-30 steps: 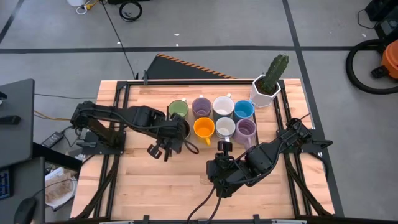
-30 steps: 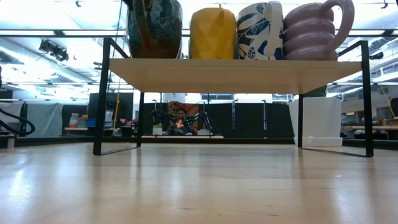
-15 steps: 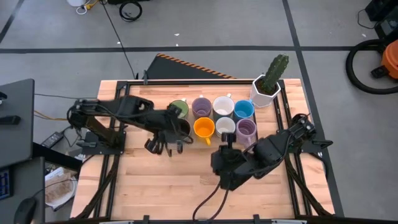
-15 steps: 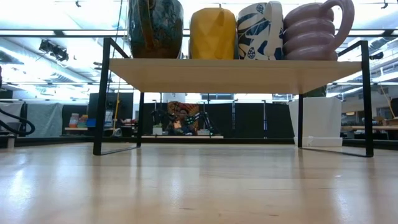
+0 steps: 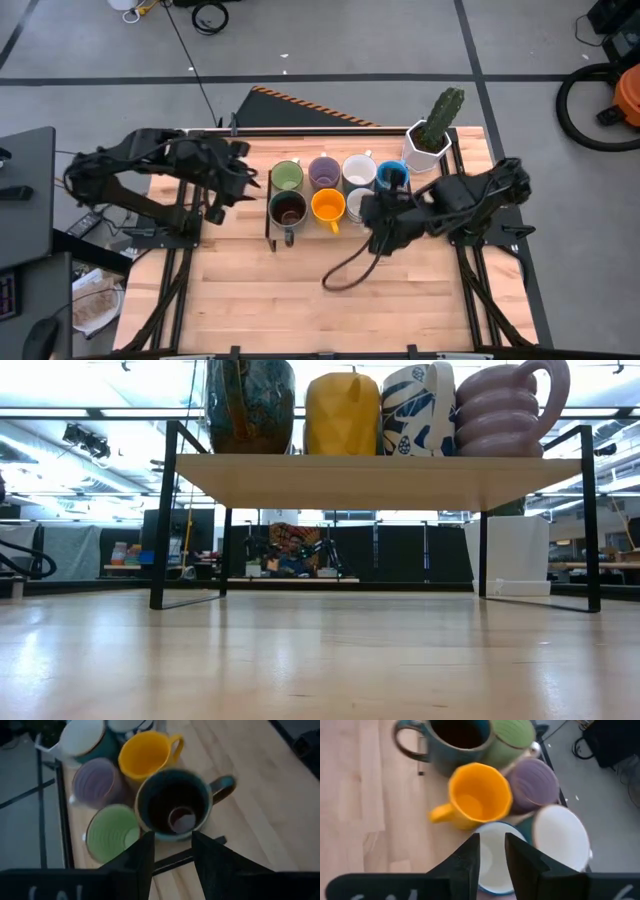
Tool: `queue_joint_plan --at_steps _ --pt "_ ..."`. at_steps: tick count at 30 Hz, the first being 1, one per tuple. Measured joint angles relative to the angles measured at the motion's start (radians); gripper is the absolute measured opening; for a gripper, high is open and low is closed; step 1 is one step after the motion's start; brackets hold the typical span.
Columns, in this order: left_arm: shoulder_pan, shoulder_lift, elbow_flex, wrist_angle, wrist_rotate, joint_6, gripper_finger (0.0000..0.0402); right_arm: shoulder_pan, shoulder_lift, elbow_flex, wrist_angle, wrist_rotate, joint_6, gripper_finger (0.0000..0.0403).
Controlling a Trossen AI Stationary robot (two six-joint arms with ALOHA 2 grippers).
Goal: Place coffee mugs
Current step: Return to Home Position
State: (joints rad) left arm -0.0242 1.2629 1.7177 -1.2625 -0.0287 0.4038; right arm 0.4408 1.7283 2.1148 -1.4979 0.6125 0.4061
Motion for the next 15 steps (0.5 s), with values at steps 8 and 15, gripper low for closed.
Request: queue_joint_plan --at_steps 8,15 --pt "0.050 -0.301 -0.397 0.260 -0.001 -0.030 0.0137 -0.086 -0.309 -0.399 0.292 -0.070 -0.029 0.0079" --pt "0.067 -0.510 -0.654 0.493 -0.003 -0.110 0.0137 -0.142 -0.579 -0.752 0.589 -0.131 -0.104 0.0077"
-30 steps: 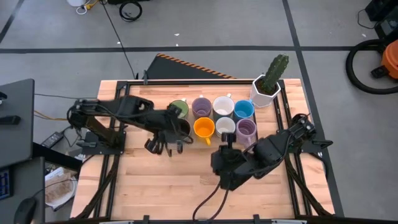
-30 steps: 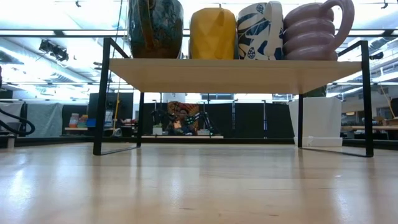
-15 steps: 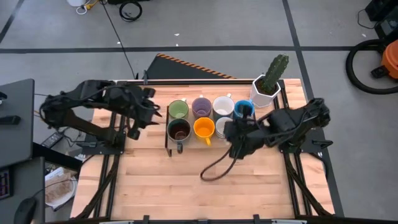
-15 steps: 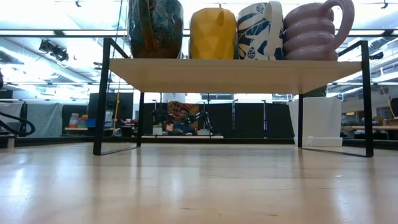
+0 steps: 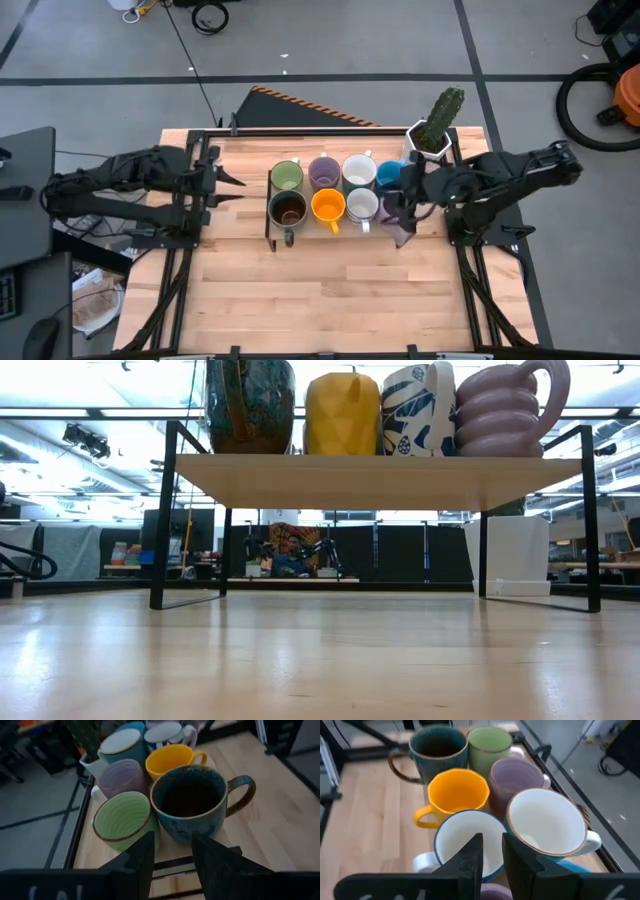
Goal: Place coffee mugs
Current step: Return to Home Position
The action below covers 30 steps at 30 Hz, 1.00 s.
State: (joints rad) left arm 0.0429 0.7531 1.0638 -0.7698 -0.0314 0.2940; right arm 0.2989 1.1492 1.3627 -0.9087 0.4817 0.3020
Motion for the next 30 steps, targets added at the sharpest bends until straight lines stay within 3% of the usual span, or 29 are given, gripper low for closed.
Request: queue_joint_plan --at_steps 10,16,30 --pt "0.000 -0.255 -0.284 0.262 0.007 -0.101 0.0137 -0.020 -0.327 -0.374 0.359 -0.102 -0.094 0.0077" --pt "0.000 -0.379 -0.417 0.353 0.008 -0.166 0.0137 -0.020 -0.497 -0.563 0.568 -0.110 -0.107 0.0077" --pt "-0.001 -0.515 -0.697 0.659 0.009 -0.295 0.0137 -0.020 -0.766 -0.833 0.875 -0.086 -0.172 0.0077"
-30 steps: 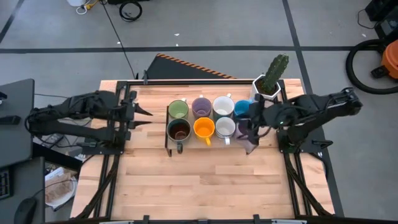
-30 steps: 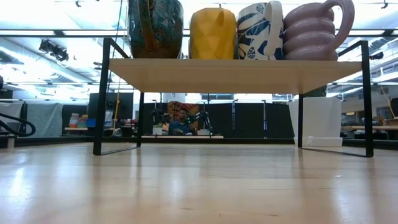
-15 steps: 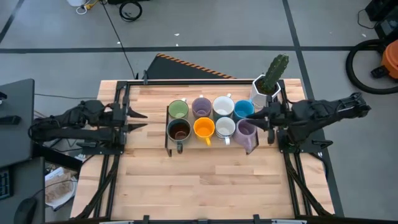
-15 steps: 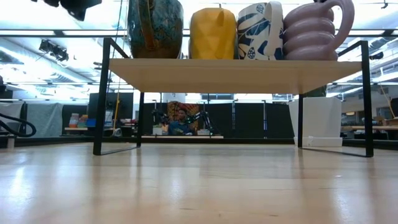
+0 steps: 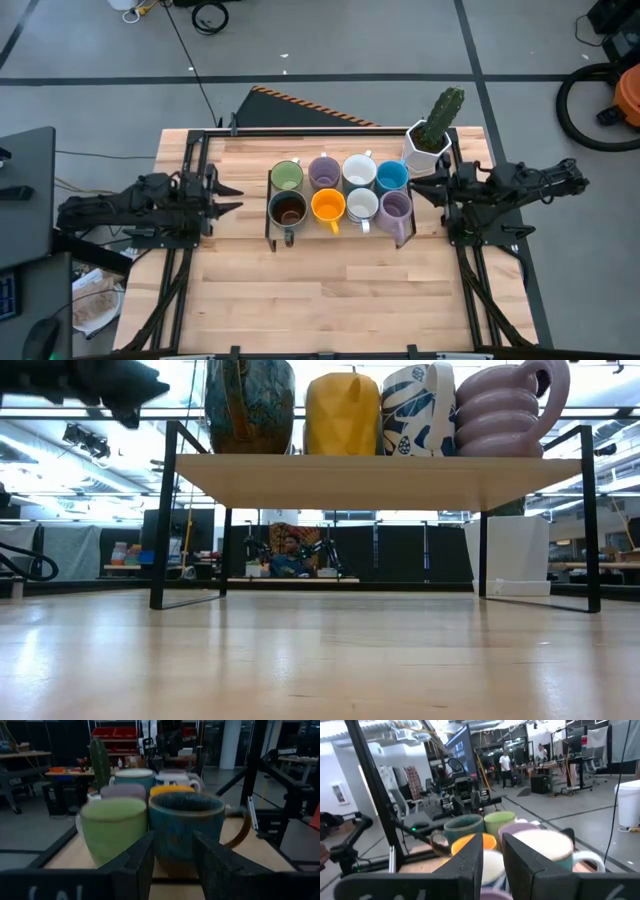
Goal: Place coffee mugs
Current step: Return to Home Position
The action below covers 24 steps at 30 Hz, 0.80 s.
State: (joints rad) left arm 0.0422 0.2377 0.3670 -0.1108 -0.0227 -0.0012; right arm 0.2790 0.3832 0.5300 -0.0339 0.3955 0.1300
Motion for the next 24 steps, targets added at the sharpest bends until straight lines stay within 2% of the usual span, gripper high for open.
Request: queue_joint_plan --at_steps 7,13,18,24 --pt "0.000 -0.034 -0.116 0.089 0.000 -0.015 0.0137 0.008 -0.134 -0.104 -0.001 -0.038 0.021 0.0077" --pt "0.000 -0.119 -0.174 0.104 -0.001 -0.029 0.0137 0.024 -0.277 -0.174 -0.007 -0.246 -0.019 0.0077" --pt "0.000 -0.169 -0.226 0.119 -0.003 -0.045 0.0137 0.024 -0.371 -0.234 -0.006 -0.311 -0.018 0.0077" --pt "0.000 -0.198 -0.280 0.162 -0.005 -0.062 0.0136 0.026 -0.377 -0.282 -0.020 -0.451 -0.009 0.0077"
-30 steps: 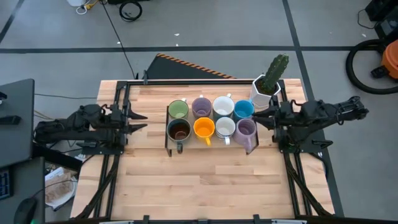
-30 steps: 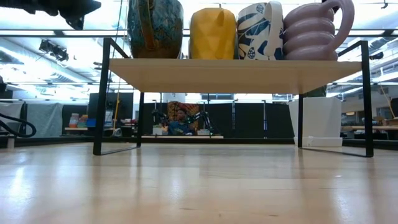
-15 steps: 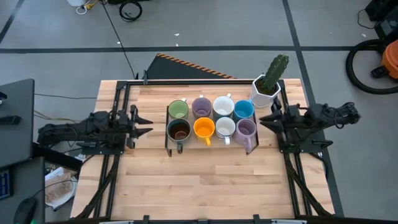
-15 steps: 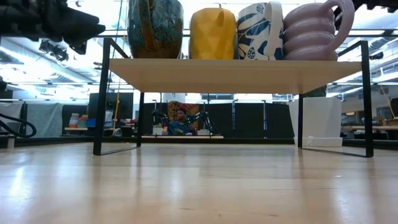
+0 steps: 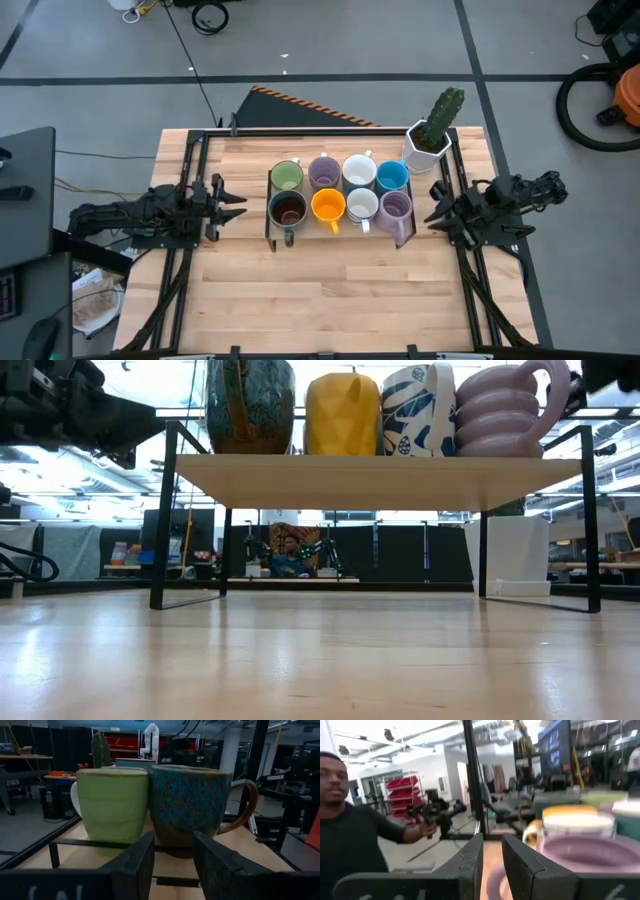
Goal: Place coffee mugs
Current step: Return to Home Position
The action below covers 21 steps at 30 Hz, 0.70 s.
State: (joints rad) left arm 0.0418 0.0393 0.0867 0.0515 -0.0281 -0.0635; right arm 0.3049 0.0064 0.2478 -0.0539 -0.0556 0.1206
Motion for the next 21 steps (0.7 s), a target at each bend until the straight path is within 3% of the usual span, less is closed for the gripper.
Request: queue_joint_plan --at_steps 8,16,21 --pt "-0.001 -0.002 -0.060 0.058 -0.001 -0.001 0.0136 0.000 -0.005 -0.089 -0.002 -0.006 0.046 0.0077" --pt "-0.002 -0.002 -0.078 0.069 -0.001 -0.003 0.0136 0.000 -0.004 -0.121 -0.071 -0.176 0.058 0.0077" --pt "-0.002 -0.002 -0.078 0.055 0.000 -0.013 0.0136 0.000 -0.004 -0.121 -0.099 -0.194 -0.034 0.0077"
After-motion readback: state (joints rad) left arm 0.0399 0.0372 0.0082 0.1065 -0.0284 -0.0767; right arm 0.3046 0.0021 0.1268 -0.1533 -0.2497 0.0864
